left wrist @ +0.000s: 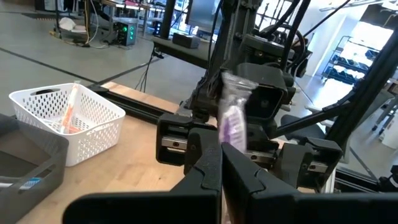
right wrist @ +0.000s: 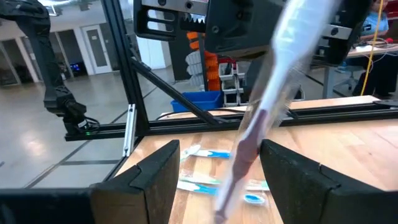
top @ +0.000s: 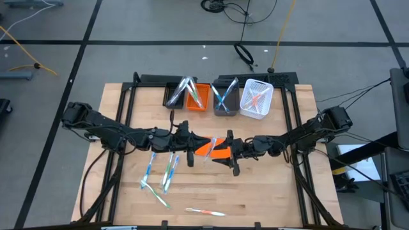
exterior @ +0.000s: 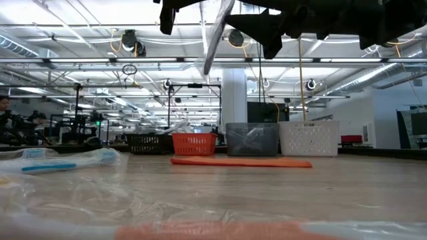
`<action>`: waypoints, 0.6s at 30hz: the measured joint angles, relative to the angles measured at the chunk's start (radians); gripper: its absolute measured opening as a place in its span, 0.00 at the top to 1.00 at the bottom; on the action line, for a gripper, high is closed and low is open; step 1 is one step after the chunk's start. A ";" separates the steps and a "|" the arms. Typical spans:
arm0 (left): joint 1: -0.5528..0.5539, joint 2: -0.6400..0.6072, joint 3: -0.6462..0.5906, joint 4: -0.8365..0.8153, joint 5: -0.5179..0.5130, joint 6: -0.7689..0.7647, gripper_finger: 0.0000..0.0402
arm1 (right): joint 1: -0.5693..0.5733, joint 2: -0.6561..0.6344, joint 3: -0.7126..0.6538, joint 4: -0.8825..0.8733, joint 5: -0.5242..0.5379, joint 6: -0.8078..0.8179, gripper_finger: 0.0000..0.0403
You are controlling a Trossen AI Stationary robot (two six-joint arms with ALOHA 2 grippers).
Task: Pick & Place Toothbrushes
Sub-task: Put the violet toothbrush into the black bin
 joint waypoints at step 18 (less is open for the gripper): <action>-0.003 0.000 0.000 -0.021 0.012 -0.001 1.00 | 0.000 0.228 0.105 0.108 -0.005 0.015 0.47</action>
